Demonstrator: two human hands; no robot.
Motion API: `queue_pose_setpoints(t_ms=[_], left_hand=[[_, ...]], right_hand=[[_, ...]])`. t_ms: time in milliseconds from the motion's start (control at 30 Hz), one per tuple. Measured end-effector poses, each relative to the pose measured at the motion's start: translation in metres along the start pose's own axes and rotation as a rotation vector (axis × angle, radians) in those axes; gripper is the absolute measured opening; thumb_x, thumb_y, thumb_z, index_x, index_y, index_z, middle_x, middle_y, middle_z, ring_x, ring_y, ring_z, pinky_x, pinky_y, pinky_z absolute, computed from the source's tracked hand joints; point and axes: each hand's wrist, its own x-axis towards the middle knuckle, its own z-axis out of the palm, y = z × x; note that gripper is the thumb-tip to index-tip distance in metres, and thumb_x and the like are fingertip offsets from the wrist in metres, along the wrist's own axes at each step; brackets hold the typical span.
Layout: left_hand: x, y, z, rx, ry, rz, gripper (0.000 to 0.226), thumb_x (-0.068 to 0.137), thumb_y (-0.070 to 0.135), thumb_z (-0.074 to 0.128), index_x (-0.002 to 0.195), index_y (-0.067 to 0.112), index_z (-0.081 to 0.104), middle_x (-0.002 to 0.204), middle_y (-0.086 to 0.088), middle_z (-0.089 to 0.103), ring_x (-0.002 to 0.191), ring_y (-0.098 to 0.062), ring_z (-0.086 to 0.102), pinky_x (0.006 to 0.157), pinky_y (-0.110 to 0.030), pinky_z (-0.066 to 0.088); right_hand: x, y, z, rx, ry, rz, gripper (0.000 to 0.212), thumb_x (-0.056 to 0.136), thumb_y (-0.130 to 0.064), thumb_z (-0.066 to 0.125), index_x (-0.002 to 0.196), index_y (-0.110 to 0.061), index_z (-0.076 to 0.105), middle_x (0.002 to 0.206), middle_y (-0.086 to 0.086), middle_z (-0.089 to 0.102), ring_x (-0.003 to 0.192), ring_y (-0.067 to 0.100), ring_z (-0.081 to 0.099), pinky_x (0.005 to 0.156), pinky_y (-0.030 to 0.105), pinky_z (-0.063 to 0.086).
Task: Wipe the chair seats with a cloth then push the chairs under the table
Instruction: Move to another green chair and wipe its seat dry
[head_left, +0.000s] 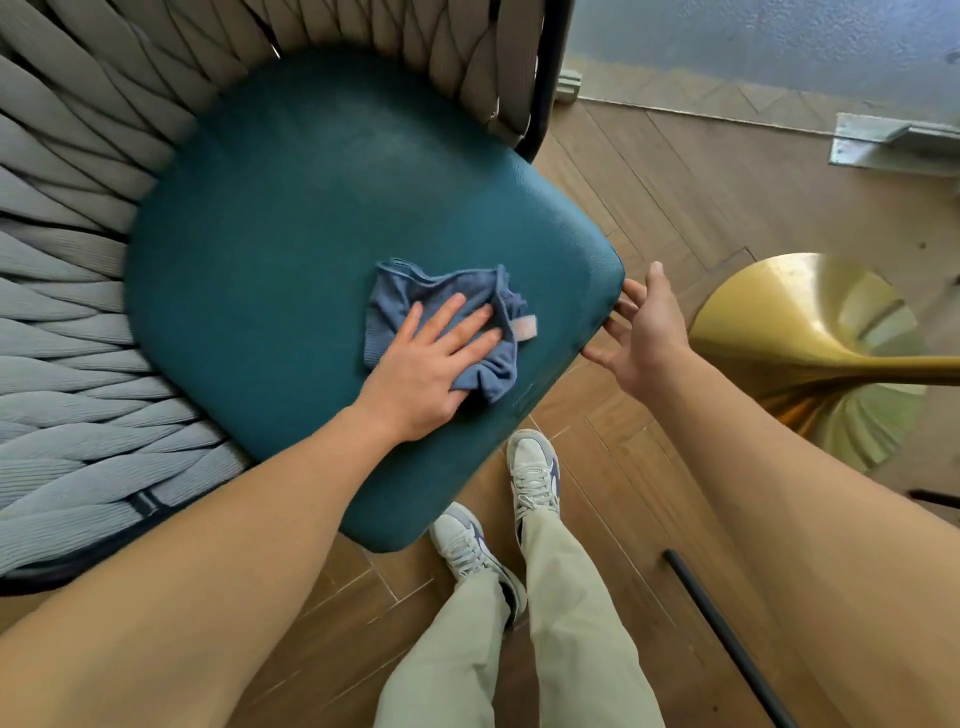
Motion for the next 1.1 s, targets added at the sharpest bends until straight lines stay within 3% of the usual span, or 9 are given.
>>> queue_pose_setpoints(t_ms=[100,167,367,500,600,767,967,1100], left_hand=[[0.032,0.016,-0.012,-0.093,0.027,-0.275,0.067,0.085,0.042,0.023,0.15,0.027,0.032,0.161,0.004,0.02,0.149,-0.032,0.01,0.115,-0.064,0.01],[0.055,0.043,-0.016,-0.14,0.041,-0.347,0.068,0.086,0.045,0.028,0.151,0.028,0.028,0.162,0.006,0.015,0.149,-0.034,0.003,0.115,-0.063,0.002],[0.007,0.063,0.014,0.031,0.039,0.145,0.06,0.084,0.04,0.043,0.141,0.021,0.05,0.156,0.0,0.034,0.146,-0.037,0.02,0.113,-0.065,0.017],[-0.039,0.038,0.023,0.052,0.036,0.219,0.059,0.087,0.037,0.044,0.144,0.022,0.045,0.157,0.0,0.032,0.147,-0.032,0.02,0.115,-0.059,0.02],[-0.055,0.019,0.022,-0.043,0.049,-0.018,0.062,0.083,0.036,0.039,0.142,0.021,0.048,0.153,-0.004,0.039,0.144,-0.034,0.03,0.113,-0.061,0.025],[-0.088,0.002,0.029,-0.166,0.057,-0.537,0.06,0.093,0.034,0.041,0.151,0.026,0.028,0.161,0.003,0.019,0.15,-0.028,0.008,0.118,-0.058,0.01],[-0.119,0.055,0.033,-0.344,0.065,-1.07,0.065,0.096,0.034,0.046,0.154,0.024,0.019,0.164,0.001,0.006,0.15,-0.032,0.0,0.116,-0.062,0.009],[-0.083,0.088,0.023,-0.544,0.093,-1.279,0.062,0.097,0.038,0.042,0.154,0.022,0.022,0.164,0.0,0.005,0.149,-0.037,-0.002,0.113,-0.067,0.009]], right_hand=[[0.002,0.002,0.0,-0.005,0.007,-0.014,0.057,0.099,-0.056,0.03,0.138,-0.02,0.049,0.135,0.0,0.055,0.128,0.021,0.049,0.098,0.057,0.046],[0.003,0.004,-0.002,-0.009,0.003,-0.031,0.056,0.099,-0.056,0.029,0.135,-0.019,0.051,0.13,0.001,0.058,0.124,0.02,0.054,0.099,0.058,0.044],[-0.005,0.006,-0.008,-0.098,0.101,-0.067,0.055,0.098,-0.057,0.029,0.132,-0.02,0.052,0.135,0.004,0.05,0.128,0.024,0.047,0.104,0.048,0.039],[-0.013,0.018,-0.01,-0.119,0.139,-0.056,0.057,0.099,-0.056,0.028,0.136,-0.018,0.05,0.14,0.007,0.048,0.131,0.027,0.045,0.107,0.05,0.038],[-0.018,0.033,-0.006,-0.143,0.151,-0.042,0.057,0.099,-0.056,0.028,0.137,-0.018,0.049,0.144,0.008,0.047,0.132,0.028,0.045,0.108,0.051,0.038],[-0.024,0.055,0.005,-0.142,0.139,-0.021,0.056,0.097,-0.059,0.031,0.135,-0.022,0.05,0.141,0.004,0.05,0.129,0.026,0.048,0.106,0.052,0.04],[-0.036,0.066,0.019,-0.024,0.098,-0.014,0.038,0.098,-0.055,0.032,0.117,-0.028,0.052,0.113,-0.006,0.059,0.117,0.02,0.057,0.097,0.049,0.045],[-0.036,0.068,0.021,-0.023,0.101,-0.026,0.045,0.098,-0.055,0.032,0.128,-0.027,0.051,0.112,-0.005,0.058,0.112,0.019,0.057,0.092,0.048,0.047]])
